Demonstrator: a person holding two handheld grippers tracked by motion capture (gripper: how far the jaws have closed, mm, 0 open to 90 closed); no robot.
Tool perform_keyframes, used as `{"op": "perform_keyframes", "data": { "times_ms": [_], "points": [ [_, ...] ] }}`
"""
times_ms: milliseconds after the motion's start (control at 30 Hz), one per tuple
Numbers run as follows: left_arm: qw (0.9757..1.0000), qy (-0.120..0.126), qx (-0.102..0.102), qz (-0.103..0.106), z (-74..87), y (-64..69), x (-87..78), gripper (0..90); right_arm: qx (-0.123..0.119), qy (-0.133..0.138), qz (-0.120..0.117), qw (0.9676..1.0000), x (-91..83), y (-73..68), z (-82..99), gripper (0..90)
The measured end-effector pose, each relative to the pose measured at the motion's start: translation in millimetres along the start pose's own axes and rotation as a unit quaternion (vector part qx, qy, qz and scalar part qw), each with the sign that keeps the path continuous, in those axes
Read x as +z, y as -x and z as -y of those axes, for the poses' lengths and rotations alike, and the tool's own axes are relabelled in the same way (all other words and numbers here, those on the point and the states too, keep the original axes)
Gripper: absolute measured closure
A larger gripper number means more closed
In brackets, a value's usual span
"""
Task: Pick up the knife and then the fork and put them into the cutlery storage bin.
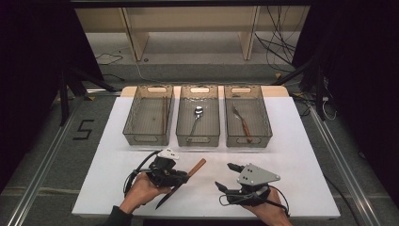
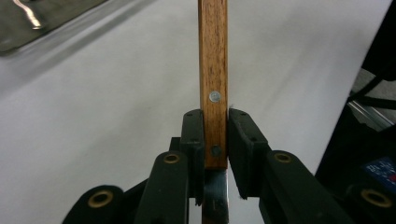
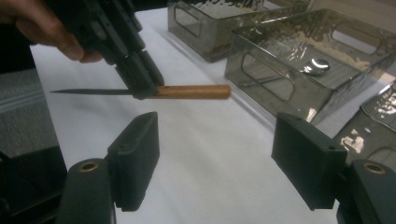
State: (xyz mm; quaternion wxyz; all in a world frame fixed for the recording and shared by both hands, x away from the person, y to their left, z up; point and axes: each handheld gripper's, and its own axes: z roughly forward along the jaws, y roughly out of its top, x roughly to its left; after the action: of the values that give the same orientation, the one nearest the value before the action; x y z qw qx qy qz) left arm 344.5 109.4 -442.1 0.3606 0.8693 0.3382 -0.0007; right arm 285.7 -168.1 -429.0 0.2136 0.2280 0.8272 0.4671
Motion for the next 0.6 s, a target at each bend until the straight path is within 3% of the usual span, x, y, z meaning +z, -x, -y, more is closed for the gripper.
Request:
{"op": "perform_keyframes", "data": {
  "times_ms": [200, 333, 467, 600],
  "points": [
    [0.9993, -0.023, 0.015, 0.023, -8.5, 6.8, 11.2, 76.7, -0.077, -0.007, 0.013, 0.9969, 5.9, -16.4, -0.5, 32.0],
    [0.9983, -0.036, 0.026, 0.036, -13.1, 11.7, 16.1, 76.7, -0.139, -0.024, 0.027, 0.9897, 13.7, -27.4, 2.0, 30.9],
    [0.9974, -0.046, 0.032, 0.046, -15.6, 17.6, 19.4, 76.7, -0.191, -0.036, 0.041, 0.9801, 21.9, -38.1, 5.4, 30.4],
    [0.9961, -0.058, 0.043, 0.051, -16.2, 20.7, 20.4, 76.7, -0.256, -0.051, 0.064, 0.9633, 29.6, -48.5, 9.7, 30.3]
  ]
}}
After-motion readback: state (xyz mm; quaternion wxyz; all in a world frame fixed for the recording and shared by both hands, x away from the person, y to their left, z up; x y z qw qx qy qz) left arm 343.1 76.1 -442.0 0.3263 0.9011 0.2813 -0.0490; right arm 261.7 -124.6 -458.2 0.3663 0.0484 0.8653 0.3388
